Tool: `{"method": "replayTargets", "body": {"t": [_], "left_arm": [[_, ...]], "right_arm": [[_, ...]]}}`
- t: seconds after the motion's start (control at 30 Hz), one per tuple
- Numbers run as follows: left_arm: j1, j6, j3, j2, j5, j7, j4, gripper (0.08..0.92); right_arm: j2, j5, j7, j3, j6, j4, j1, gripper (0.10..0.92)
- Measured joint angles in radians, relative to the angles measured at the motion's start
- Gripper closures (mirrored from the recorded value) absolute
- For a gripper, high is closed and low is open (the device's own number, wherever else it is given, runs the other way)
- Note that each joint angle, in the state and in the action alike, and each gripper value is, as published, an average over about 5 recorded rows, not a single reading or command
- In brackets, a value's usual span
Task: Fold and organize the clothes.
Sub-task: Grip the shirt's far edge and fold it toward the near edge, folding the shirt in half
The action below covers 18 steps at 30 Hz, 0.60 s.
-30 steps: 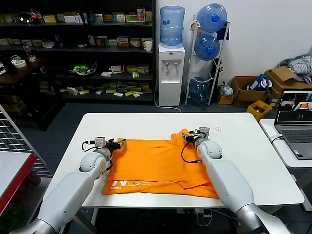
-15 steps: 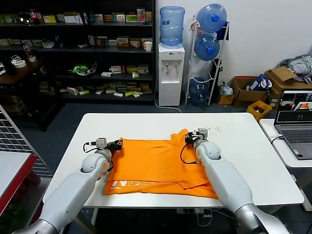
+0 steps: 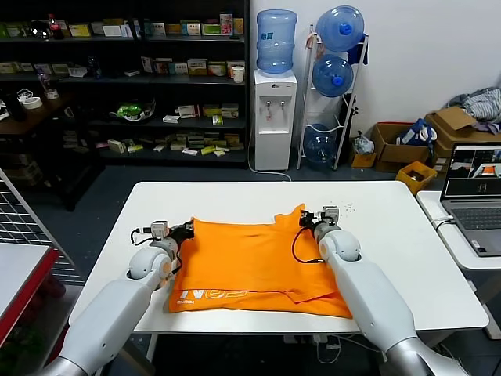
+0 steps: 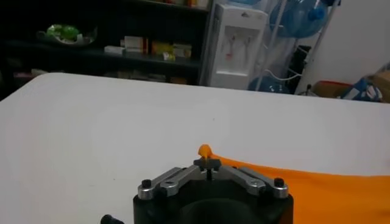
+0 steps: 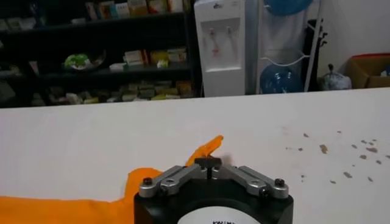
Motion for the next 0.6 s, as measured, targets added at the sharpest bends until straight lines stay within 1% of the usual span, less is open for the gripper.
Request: {"method": "replayTargets", "body": {"t": [0.23,0.6], "left_arm": [[0.066,0.002,-0.021,0.044,0.0,-0.026,-0.12,0.908],[0.217,-0.008,-0.074,0.119,0.029,-0.055,-0.326,0.908]], "right_arm": [[-0.082,0.061,0.047,0.022,-0.036,0.19,-0.105,0.901],[-0.206,0.123,0.109,0.069,-0.081,0.484,-0.315,0.901]]}}
